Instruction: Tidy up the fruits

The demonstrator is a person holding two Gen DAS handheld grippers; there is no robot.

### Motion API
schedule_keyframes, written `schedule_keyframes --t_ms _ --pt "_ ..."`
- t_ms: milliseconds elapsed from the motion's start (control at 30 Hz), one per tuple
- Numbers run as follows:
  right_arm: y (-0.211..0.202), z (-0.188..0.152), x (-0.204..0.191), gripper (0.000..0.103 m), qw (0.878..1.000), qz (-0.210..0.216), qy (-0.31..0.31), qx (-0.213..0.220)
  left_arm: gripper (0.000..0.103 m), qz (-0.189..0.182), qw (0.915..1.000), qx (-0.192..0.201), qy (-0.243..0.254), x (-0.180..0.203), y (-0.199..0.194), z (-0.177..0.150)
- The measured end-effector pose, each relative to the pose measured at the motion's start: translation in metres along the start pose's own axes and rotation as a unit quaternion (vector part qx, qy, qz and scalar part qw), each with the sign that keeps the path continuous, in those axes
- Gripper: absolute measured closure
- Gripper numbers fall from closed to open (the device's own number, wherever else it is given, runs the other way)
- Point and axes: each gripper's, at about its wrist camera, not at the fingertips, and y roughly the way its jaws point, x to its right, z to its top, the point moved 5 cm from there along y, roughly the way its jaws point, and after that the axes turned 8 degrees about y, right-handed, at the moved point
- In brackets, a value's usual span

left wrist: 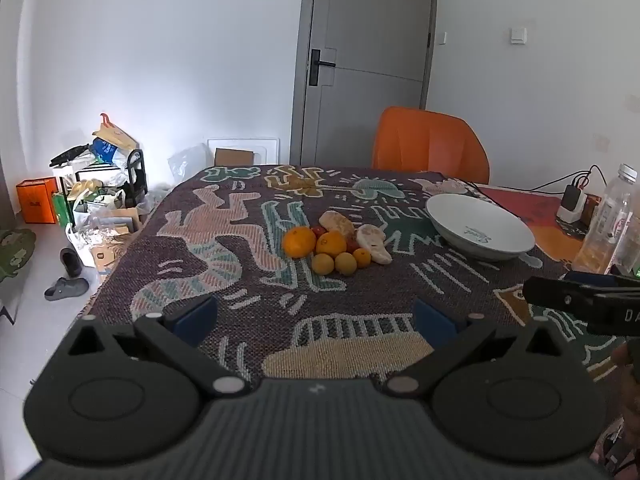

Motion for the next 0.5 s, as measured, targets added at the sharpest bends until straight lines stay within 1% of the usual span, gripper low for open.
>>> schedule_keyframes --t_ms 100,133,167,233,333,400,500 --pt "-0.002 -0.001 -0.007 0.000 1.000 -0.006 -0.007 0.002 0.000 -0.001 1.0000 -0.001 -0.003 0.000 0.000 0.000" --pt "0.001 0.000 -0.008 0.000 1.000 -0.012 -0.012 -0.004 0.000 -0.001 1.0000 -0.001 -0.003 0.000 0.000 0.001" --pt "0.000 0.000 -0.011 0.000 1.000 -0.008 -0.012 -0.003 0.000 -0.001 1.0000 -0.001 -0.003 0.000 0.000 0.001" --pt "0.000 0.000 -0.002 0.000 1.000 0.007 0.011 -0.001 0.000 -0.001 1.0000 -0.001 -0.003 0.000 0.000 0.001" --pt "-0.004 -0.003 0.007 0.000 1.000 0.010 0.016 -0.003 0.000 -0.003 1.0000 0.000 -0.002 0.001 0.002 -0.004" --pt "0.001 -0.002 -0.003 0.000 1.000 -0.002 0.004 -0.011 0.000 -0.003 1.0000 -0.001 -0.002 0.001 0.004 -0.004" --pt "0.001 -0.004 -0.003 0.000 1.000 -0.008 -0.003 -0.011 0.000 -0.004 1.0000 0.004 -0.007 0.002 0.003 -0.005"
